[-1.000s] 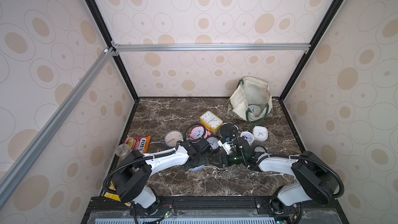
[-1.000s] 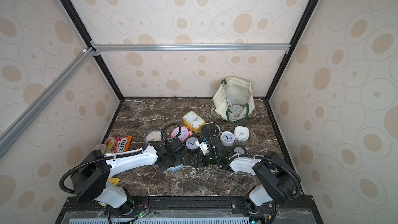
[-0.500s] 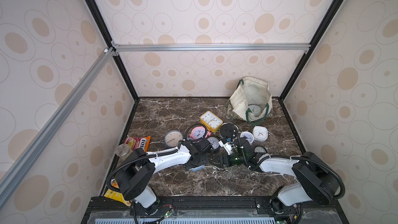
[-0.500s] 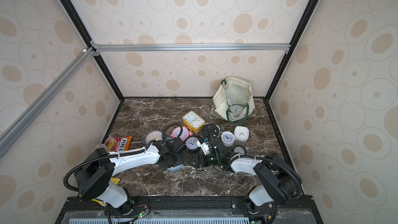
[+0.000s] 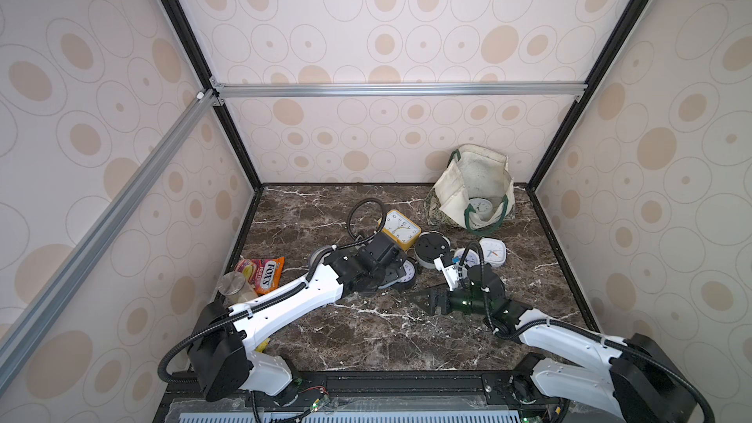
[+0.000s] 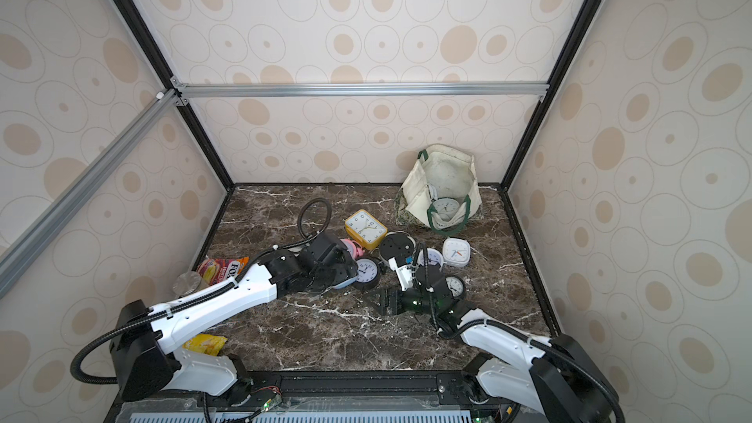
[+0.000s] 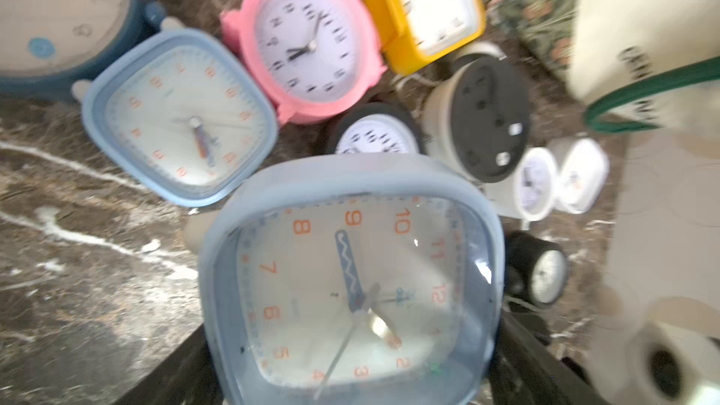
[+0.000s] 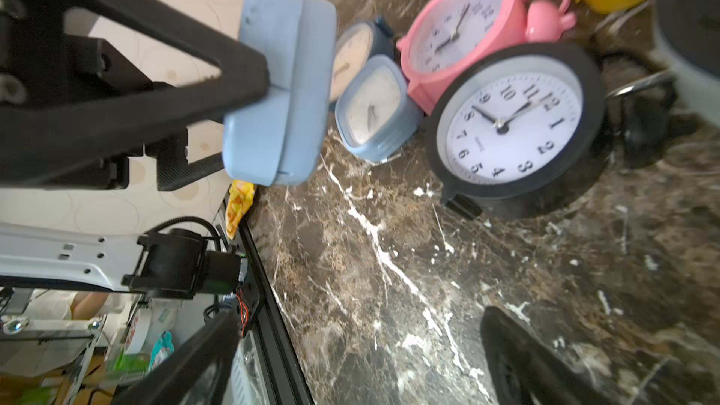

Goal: Put the alarm clock into the canvas bag
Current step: Pick up the alarm from the center of the board, then place the alarm at the canvas bag.

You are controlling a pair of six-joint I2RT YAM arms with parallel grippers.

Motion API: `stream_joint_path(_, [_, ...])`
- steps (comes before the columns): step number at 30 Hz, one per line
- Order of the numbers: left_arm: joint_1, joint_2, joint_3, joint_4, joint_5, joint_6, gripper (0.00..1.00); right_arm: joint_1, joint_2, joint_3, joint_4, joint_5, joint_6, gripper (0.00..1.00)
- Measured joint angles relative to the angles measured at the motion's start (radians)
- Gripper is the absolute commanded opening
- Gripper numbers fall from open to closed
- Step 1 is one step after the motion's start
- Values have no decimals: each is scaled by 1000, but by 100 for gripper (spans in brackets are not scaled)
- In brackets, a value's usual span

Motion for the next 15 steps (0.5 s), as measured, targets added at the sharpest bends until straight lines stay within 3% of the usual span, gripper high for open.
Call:
stream_joint_path(7, [8,-12,1,139,49,-19,81,0,-147,-1,19,156,-11,100])
stream_joint_path(15, [14,-56,-61,320,64,-67,81,0,-32,80,154,212,-9,98])
